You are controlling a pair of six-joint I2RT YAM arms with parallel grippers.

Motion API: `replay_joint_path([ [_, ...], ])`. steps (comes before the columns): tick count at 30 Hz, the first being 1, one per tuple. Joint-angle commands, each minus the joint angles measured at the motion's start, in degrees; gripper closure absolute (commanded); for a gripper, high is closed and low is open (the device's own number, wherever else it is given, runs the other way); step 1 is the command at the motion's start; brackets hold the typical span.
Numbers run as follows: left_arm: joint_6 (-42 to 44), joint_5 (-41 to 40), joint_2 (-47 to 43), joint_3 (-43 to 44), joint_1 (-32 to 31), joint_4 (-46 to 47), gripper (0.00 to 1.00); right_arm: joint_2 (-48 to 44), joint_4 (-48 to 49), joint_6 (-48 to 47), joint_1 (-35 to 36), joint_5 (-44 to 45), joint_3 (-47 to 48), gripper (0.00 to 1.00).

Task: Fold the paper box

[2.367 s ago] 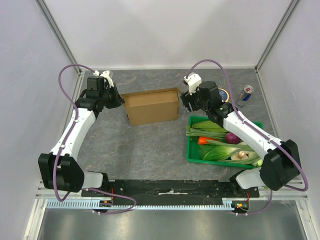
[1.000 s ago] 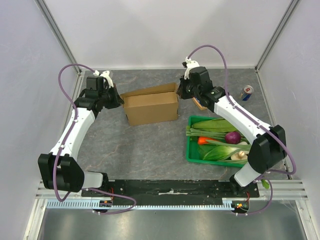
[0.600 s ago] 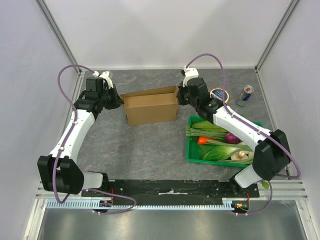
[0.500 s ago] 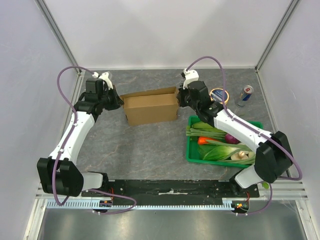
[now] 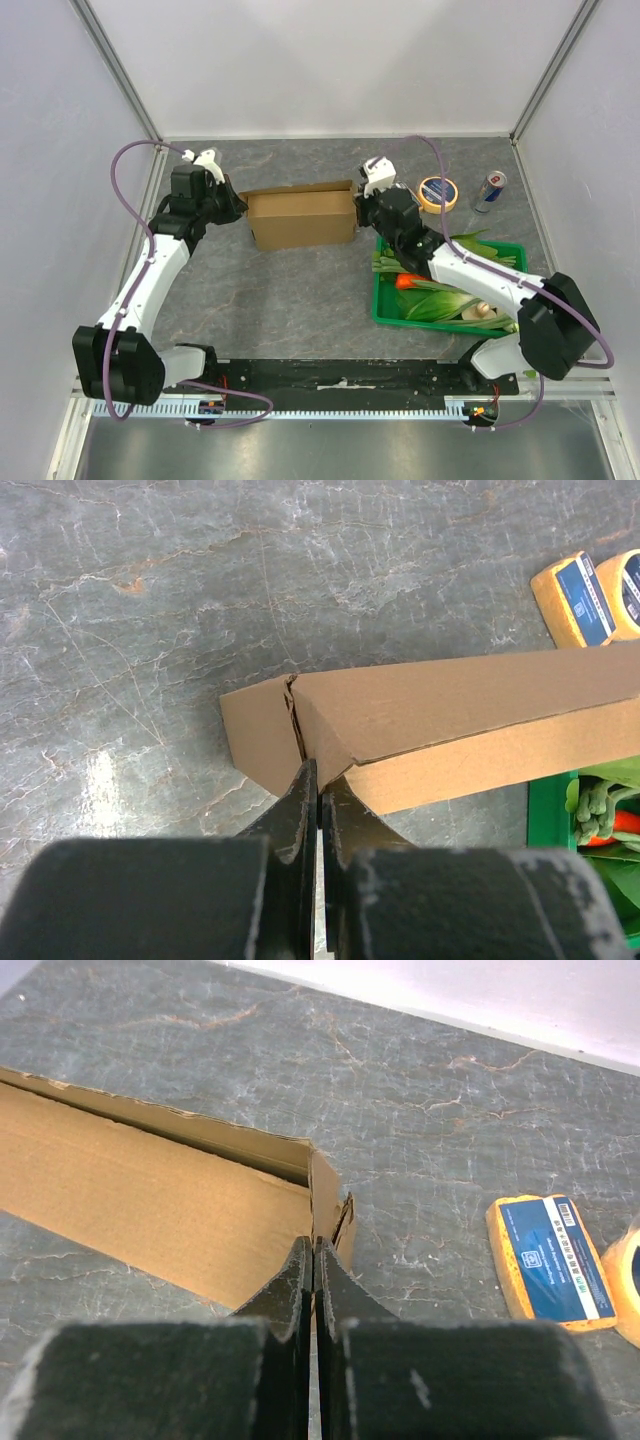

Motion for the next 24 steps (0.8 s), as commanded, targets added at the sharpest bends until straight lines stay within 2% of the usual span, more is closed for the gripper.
replay_joint_path([
  [1,-1.84,-0.28,-0.43,-3.17,-0.99,-1.48,0.98,-1.48,5.60,1.74,1.94,1.42,-10.65,1.00],
  [5,-2.02,-0.89,-1.66,-4.92,-1.34,-0.07,0.98,-3.25,12.12,0.17,1.76,2.92,-15.41,1.00],
  [8,-1.76,-1.33,-1.57,-5.28,-1.34,-0.07,0.98,-2.28,7.64,-2.38,0.44,0.82,-12.69,1.00],
  [11,-1.49,-1.60,-0.69,-4.84,-1.34,-0.33,0.98,-1.93,5.45,-1.07,-1.49,-2.87,-11.64,1.00],
  [15,-1.49,-1.16,-0.43,-4.49,-1.34,-0.33,0.98,1.85,-4.21,0.34,-4.74,-4.02,-3.13,1.00],
  [19,-1.49,-1.16,-0.16,-4.40,-1.34,-0.24,0.98,3.60,-4.67,1.48,-4.74,-8.66,-1.44,1.00],
  [24,-0.88,-1.68,-0.34,-4.14,-1.43,-0.94,0.98,6.16,-7.38,-3.08,-5.62,-12.90,1.28,1.00],
])
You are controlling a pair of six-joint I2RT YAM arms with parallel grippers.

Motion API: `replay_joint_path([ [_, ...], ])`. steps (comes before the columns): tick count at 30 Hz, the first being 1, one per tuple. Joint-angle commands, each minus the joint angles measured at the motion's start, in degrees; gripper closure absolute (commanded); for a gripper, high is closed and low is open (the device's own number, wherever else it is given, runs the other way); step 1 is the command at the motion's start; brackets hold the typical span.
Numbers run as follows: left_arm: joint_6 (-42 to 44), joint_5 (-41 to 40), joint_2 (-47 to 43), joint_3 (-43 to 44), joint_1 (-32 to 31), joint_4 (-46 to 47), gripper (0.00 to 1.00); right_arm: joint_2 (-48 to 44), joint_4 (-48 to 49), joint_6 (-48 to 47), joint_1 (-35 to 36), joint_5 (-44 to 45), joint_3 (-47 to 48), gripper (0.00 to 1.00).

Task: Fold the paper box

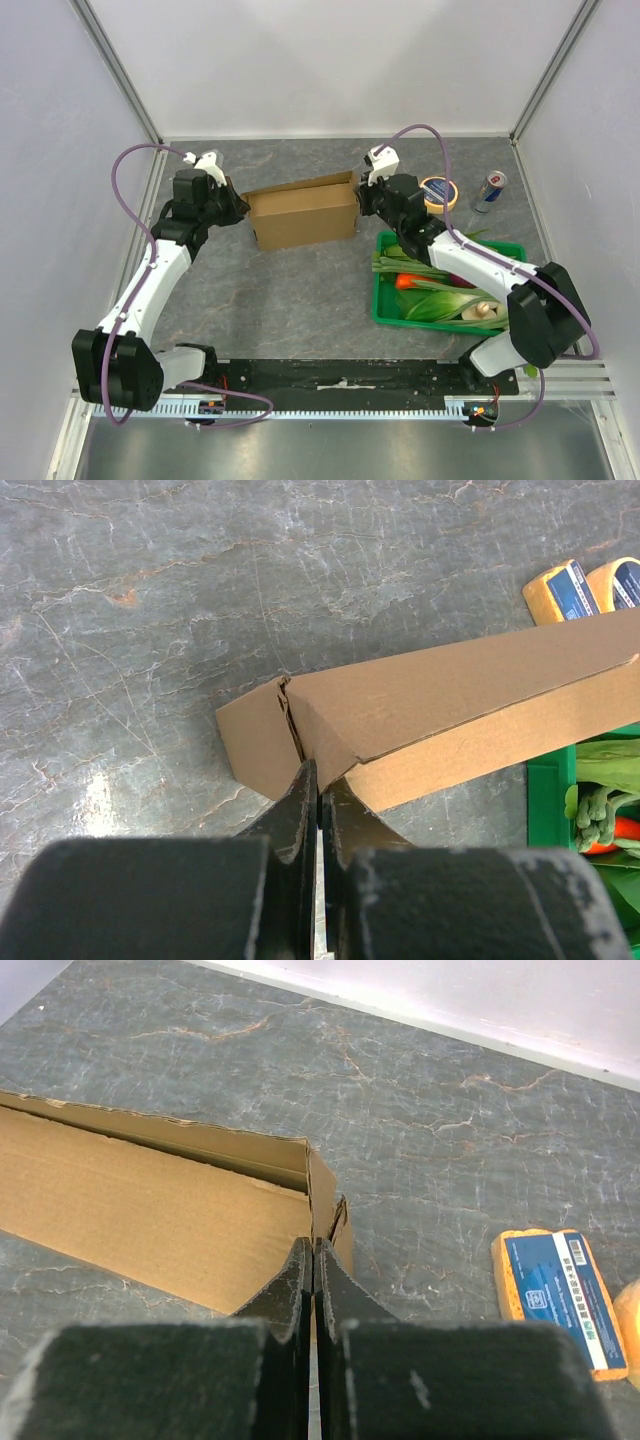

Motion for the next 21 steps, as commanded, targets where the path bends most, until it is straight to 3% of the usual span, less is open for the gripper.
replay_joint_path([
  [1,-0.18,-0.83,1.41,-0.88,-0.36,-5.34,0.98,4.17,-11.93,-3.68,-1.03,-6.25,1.31,1.00],
  [8,-0.44,-0.22,1.94,-0.62,-0.36,-5.43,0.98,4.70,-14.14,-4.13,-1.57,-0.03,1.58,1.00],
  [16,-1.58,0.40,1.94,-1.23,-0.36,-4.37,0.98,4.26,-3.25,-2.98,6.87,19.65,-6.67,1.00],
  [21,-0.88,-0.66,1.41,-1.14,-0.36,-5.16,0.98,4.61,-3.50,-7.55,5.21,20.56,-8.00,1.00],
])
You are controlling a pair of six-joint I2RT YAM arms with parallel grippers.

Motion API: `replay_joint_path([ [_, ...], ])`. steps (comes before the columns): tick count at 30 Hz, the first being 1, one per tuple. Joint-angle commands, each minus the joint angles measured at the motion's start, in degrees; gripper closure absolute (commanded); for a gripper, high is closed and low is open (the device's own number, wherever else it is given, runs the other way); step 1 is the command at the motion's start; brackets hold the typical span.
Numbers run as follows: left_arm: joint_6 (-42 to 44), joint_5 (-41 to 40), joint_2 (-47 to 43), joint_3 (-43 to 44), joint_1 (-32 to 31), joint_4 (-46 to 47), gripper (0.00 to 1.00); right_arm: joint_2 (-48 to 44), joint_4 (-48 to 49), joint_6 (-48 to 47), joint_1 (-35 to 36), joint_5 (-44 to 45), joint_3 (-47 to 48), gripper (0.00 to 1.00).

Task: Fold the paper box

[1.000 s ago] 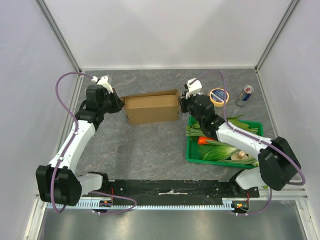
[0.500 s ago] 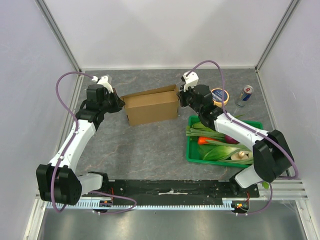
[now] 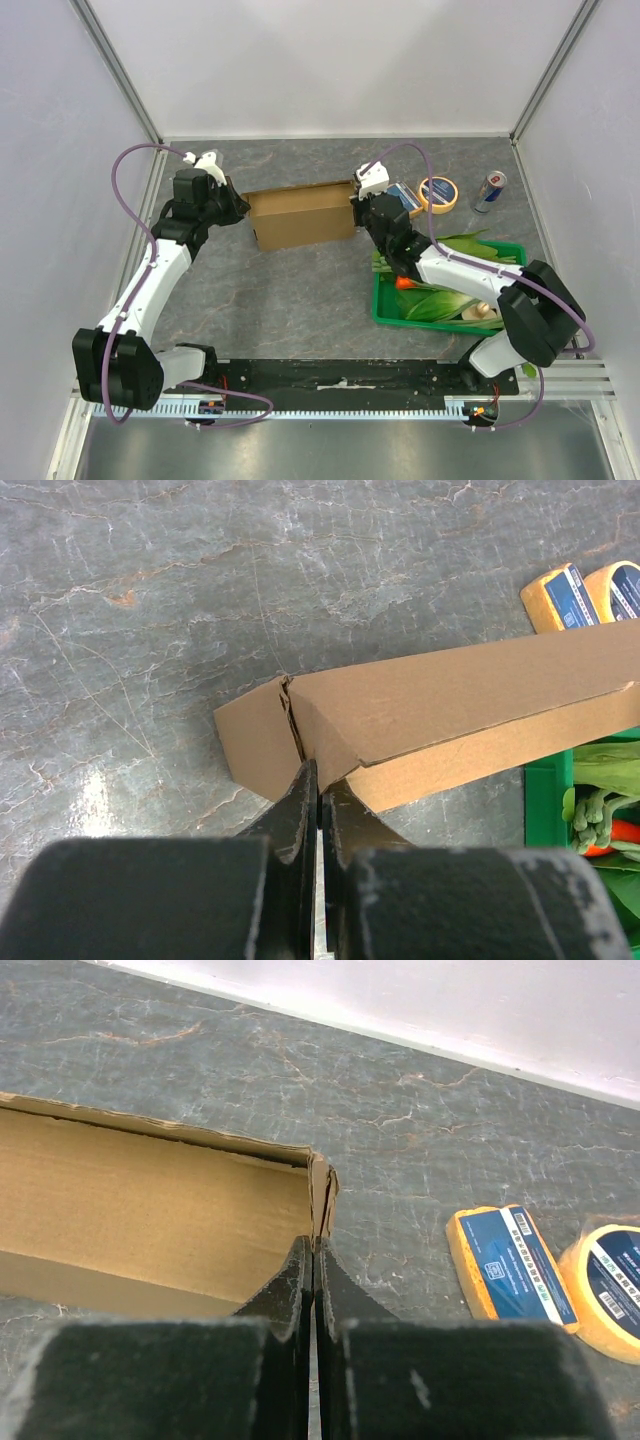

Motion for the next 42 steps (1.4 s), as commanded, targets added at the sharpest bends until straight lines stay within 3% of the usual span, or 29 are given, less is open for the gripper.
replay_joint_path([
  [1,-0.40,-0.55,1.15,-1.19,-0.45,-5.43,0.98,2.23,-11.37,-3.22,-3.27,-4.14,-3.52,1.00],
  [8,-0.75,0.95,1.68,-0.31,-0.36,-5.43,0.96,2.32,-15.31,-0.33,-4.34,-15.00,0.68,1.00],
  [11,-0.58,0.60,1.76,-0.48,-0.36,-5.34,0.97,0.47,-23.03,4.94,-4.96,-18.79,7.44,0.75],
  [12,-0.40,0.59,1.85,-0.40,-0.36,-5.43,0.97,0.55,-30.45,5.73,-4.96,-19.50,10.16,0.62],
  [14,-0.31,0.59,1.94,-0.22,-0.36,-5.60,0.98,-0.23,-37.18,6.88,-5.04,-20.12,15.80,0.48],
  [15,-0.23,0.68,1.76,-0.13,-0.36,-5.69,0.98,-2.24,-38.08,7.15,-5.31,-20.82,16.33,0.33],
  [18,-0.05,0.51,1.59,0.04,-0.36,-5.69,0.98,-4.62,-39.32,8.99,-7.94,-25.72,18.18,0.13],
  [20,-0.05,0.77,1.59,0.30,-0.36,-5.78,0.98,-3.84,-41.24,16.76,-11.18,-26.10,21.51,0.08],
  [23,-0.05,0.77,1.41,0.48,-0.36,-6.13,0.98,-0.24,-43.80,36.24,-15.93,-28.01,25.83,0.03],
  [27,-0.05,0.77,1.32,0.22,-0.45,-6.04,0.98,5.11,-37.32,48.33,-18.31,-34.43,27.94,0.02],
  [31,-0.05,0.86,1.32,0.04,-0.45,-5.96,0.98,8.02,-30.63,53.19,-18.14,-40.24,27.07,0.02],
  [36,-0.14,1.03,1.59,0.04,-0.45,-5.86,0.98,7.86,-26.32,54.26,-18.14,-41.13,22.50,0.05],
  [42,-0.31,0.95,1.59,-0.75,-0.45,-5.16,0.98,6.27,-20.26,54.70,-18.23,-40.51,14.68,0.19],
])
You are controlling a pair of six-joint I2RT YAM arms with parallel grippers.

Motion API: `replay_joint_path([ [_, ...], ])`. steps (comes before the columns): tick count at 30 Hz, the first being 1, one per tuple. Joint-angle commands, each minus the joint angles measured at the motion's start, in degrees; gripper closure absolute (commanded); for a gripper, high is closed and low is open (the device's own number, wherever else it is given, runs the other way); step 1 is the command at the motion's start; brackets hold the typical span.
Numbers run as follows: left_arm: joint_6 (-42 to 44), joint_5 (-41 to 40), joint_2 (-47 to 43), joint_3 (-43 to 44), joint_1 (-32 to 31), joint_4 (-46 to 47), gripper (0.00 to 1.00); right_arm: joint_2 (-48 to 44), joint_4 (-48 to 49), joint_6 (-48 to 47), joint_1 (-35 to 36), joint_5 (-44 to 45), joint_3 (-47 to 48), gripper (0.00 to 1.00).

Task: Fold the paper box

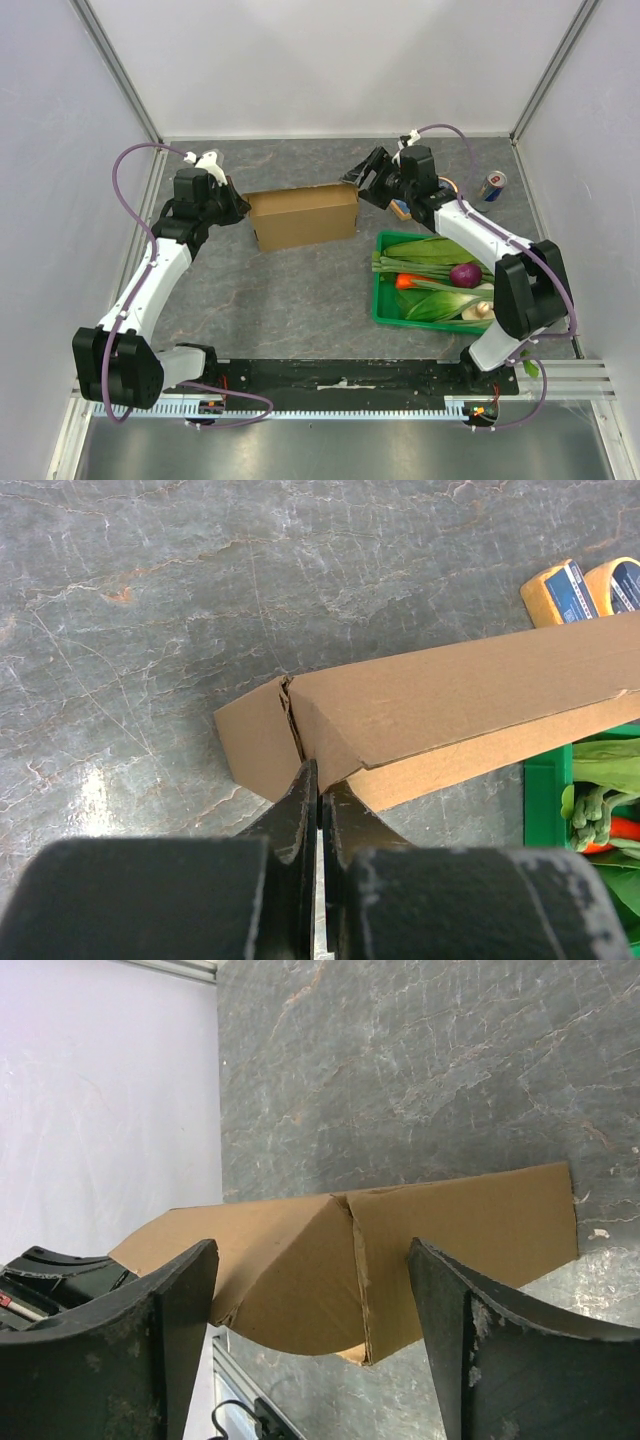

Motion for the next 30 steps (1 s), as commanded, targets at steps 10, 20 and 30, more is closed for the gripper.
replay_joint_path([
  [10,-0.93,8.62,-5.61,-2.68,0.10,-4.57,0.41,0.25,12.19,-1.11,-0.02,0.15,-10.17,0.35],
  [20,-4.52,22.95,-12.92,5.05,11.25,-7.57,0.32,0.69,10.87,-3.66,-0.02,-0.03,-8.68,0.33],
  [30,-13.78,28.57,-1.66,7.95,15.05,3.81,0.36,0.33,10.69,-4.54,-0.02,-1.00,-7.36,0.29],
])
